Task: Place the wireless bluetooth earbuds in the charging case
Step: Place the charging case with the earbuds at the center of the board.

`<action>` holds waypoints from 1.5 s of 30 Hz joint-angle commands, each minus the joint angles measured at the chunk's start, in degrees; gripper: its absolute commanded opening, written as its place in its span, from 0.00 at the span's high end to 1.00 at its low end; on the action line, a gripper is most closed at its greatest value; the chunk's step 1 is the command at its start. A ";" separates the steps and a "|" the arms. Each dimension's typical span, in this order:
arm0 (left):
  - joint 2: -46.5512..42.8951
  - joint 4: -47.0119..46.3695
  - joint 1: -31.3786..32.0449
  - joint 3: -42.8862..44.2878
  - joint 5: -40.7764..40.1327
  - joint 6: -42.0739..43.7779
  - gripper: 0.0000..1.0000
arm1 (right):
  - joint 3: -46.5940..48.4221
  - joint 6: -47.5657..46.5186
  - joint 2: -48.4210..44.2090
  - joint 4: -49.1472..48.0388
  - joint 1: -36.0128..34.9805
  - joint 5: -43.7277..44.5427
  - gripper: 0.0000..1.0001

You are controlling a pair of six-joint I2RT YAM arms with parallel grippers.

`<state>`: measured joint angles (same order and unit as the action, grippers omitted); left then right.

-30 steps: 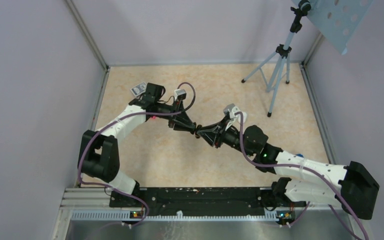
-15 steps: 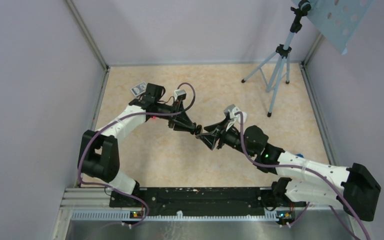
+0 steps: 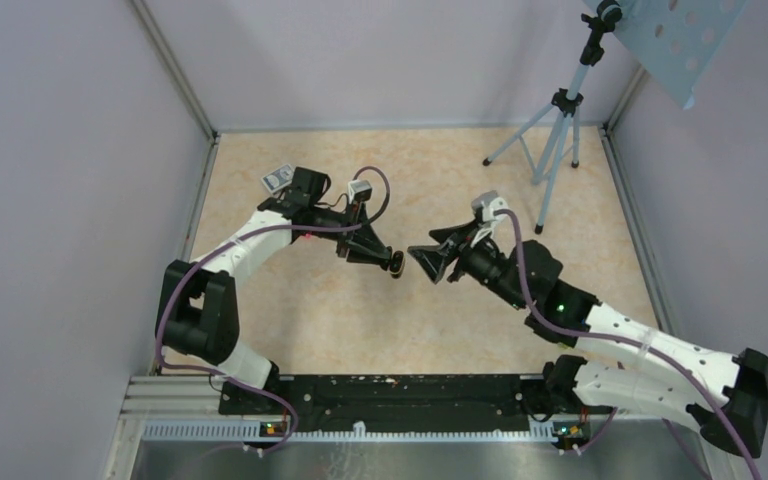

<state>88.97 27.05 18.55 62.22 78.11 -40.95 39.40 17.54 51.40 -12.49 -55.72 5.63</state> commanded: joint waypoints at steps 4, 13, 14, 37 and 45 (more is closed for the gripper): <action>-0.28 -4.38 0.13 0.03 -5.37 1.42 1.00 | 4.10 10.38 -3.16 20.11 6.87 18.15 0.37; 12.35 -28.46 2.41 2.42 -13.88 -4.33 1.00 | -1.13 18.57 -7.71 26.62 12.90 17.03 0.37; 15.18 -28.52 2.52 5.16 -13.76 -3.37 1.00 | -1.02 18.73 -7.90 27.54 12.86 17.77 0.37; 53.40 -16.51 5.53 47.37 -24.13 -0.39 0.82 | 0.95 19.59 -15.39 39.99 12.90 22.92 0.38; 51.37 -9.20 5.54 50.55 -27.47 5.15 0.06 | 2.47 19.02 -12.80 39.48 12.92 22.50 0.38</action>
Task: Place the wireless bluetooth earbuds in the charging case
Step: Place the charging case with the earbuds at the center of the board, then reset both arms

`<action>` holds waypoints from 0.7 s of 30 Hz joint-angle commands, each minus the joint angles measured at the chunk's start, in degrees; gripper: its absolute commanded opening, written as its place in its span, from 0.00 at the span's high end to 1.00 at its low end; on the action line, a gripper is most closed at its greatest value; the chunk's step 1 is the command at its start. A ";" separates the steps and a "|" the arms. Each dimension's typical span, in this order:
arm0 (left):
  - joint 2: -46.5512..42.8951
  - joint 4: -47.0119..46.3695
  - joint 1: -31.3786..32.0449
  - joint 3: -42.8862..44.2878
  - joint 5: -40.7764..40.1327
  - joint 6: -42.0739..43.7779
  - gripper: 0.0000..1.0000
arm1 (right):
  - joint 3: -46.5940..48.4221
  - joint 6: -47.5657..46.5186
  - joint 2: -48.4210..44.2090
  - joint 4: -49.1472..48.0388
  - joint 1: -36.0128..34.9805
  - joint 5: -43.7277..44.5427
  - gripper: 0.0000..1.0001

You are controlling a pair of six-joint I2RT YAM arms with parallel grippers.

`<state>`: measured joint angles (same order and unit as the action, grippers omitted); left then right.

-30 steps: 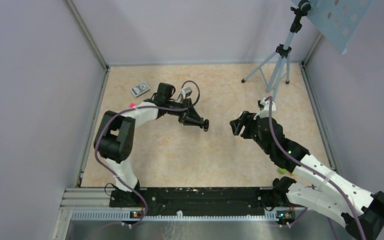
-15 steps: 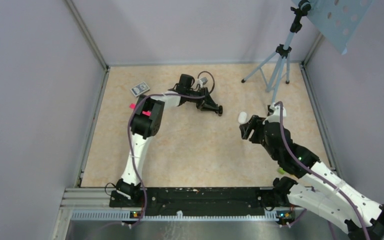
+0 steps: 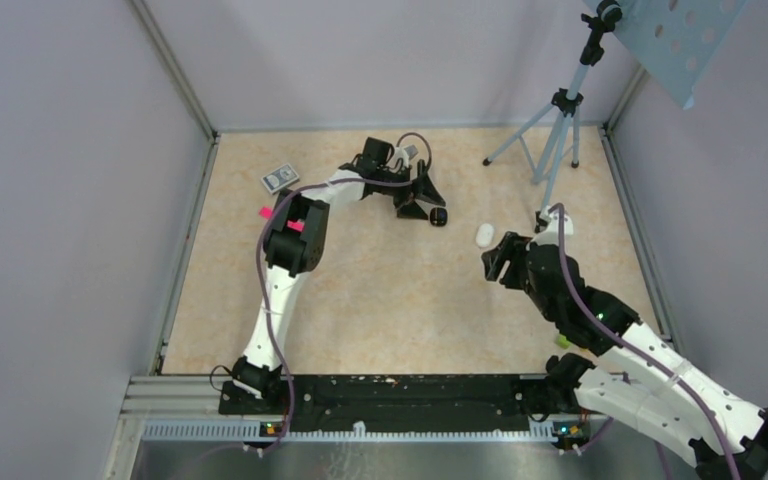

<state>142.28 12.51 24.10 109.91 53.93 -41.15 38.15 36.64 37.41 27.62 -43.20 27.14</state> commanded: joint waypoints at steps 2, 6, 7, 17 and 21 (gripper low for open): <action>-3.46 8.76 -0.02 3.40 -6.17 7.96 0.01 | 4.21 -0.18 1.94 0.00 0.40 1.13 0.38; -9.39 17.10 -0.02 4.10 -14.63 15.48 0.01 | 6.23 0.06 4.36 2.75 0.39 2.99 0.36; -11.57 19.67 -0.06 3.84 -17.02 17.00 0.01 | 7.07 0.35 5.33 4.12 0.40 4.15 0.36; -46.72 24.04 -0.10 -16.84 -42.06 22.22 0.01 | 15.25 -2.34 21.05 13.42 0.40 11.09 0.02; -61.75 20.73 -0.26 -36.14 -50.87 18.67 0.01 | 15.65 -2.08 22.31 10.16 0.40 8.93 0.01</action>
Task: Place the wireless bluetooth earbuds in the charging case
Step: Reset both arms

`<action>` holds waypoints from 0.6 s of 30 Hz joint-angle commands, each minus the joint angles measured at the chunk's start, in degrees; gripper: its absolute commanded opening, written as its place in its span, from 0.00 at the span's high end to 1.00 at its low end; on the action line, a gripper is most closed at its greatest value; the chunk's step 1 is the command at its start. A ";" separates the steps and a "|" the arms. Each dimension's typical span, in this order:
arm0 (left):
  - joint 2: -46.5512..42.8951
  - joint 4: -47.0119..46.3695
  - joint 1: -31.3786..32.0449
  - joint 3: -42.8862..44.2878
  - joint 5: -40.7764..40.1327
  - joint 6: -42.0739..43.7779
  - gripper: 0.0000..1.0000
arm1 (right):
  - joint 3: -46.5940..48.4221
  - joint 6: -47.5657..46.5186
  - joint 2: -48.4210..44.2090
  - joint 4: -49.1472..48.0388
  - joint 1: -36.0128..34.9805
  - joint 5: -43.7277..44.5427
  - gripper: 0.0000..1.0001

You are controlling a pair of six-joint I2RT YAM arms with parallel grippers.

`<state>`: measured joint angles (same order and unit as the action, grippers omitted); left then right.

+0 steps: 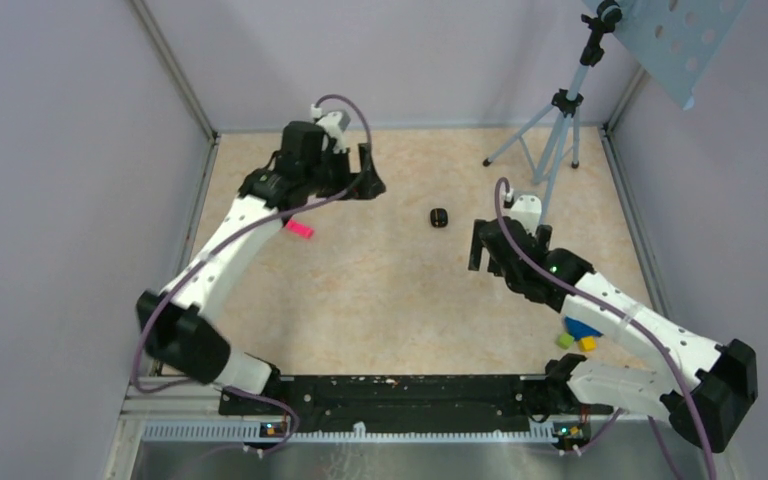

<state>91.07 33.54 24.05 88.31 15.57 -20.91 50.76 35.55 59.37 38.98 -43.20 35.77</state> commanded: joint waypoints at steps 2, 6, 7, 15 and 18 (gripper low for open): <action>-17.13 -0.90 -0.37 -21.97 -15.93 -2.90 0.01 | 3.47 -1.29 1.23 -2.24 0.40 -1.79 0.01; -26.84 1.04 -0.58 -30.05 -18.33 -4.40 0.01 | 4.40 -2.23 3.57 -2.73 0.38 -4.15 0.01; -29.04 1.13 -0.59 -31.52 -18.23 -4.56 0.01 | 4.55 -2.25 4.10 -2.71 0.35 -4.31 0.01; -36.61 -3.86 -0.58 -35.44 -15.89 -5.10 0.01 | 3.67 -1.97 3.70 -3.74 0.40 -4.61 0.01; -35.80 -3.80 -0.58 -34.95 -16.21 -5.62 0.01 | 2.56 -1.04 2.35 -4.33 0.40 -4.47 0.01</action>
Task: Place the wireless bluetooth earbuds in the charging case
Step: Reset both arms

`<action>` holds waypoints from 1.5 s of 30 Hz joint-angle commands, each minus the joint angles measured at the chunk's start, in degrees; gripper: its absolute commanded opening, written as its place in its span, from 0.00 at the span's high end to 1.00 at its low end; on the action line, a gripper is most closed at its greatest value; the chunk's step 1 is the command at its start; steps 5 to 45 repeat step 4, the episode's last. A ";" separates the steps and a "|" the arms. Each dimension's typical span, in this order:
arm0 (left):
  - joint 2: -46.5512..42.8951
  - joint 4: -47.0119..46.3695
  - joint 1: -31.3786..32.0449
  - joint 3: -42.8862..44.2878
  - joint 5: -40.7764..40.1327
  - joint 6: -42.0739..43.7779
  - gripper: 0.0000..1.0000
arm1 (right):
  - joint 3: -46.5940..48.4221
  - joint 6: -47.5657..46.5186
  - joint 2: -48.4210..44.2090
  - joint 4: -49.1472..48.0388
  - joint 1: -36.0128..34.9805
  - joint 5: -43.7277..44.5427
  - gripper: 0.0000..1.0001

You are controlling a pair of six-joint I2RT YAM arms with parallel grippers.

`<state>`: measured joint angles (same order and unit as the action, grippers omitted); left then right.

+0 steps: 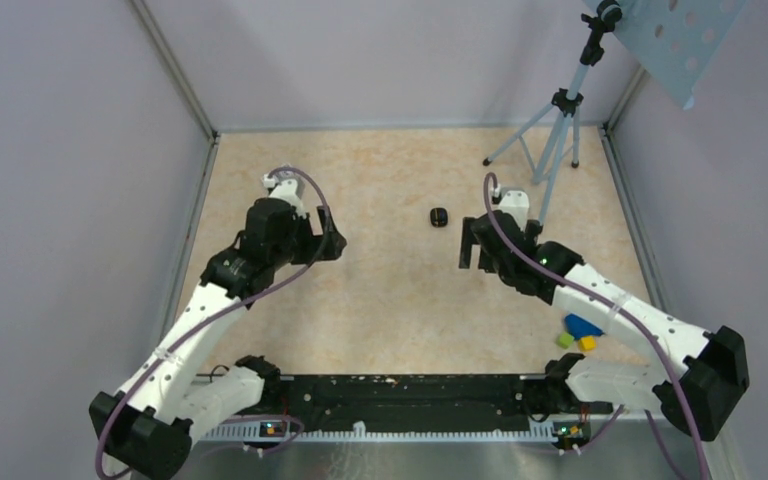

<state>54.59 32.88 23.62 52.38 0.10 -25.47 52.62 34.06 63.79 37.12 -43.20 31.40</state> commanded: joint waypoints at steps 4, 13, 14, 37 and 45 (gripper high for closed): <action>1.40 -2.62 -0.15 1.33 -1.09 -2.19 0.01 | -1.01 0.46 -4.33 -5.56 0.40 -2.03 0.01; 1.40 -2.62 -0.15 1.33 -1.09 -2.19 0.01 | -1.01 0.46 -4.33 -5.56 0.40 -2.03 0.01; 1.40 -2.62 -0.15 1.33 -1.09 -2.19 0.01 | -1.01 0.46 -4.33 -5.56 0.40 -2.03 0.01; 1.40 -2.62 -0.15 1.33 -1.09 -2.19 0.01 | -1.01 0.46 -4.33 -5.56 0.40 -2.03 0.01; 1.40 -2.62 -0.15 1.33 -1.09 -2.19 0.01 | -1.01 0.46 -4.33 -5.56 0.40 -2.03 0.01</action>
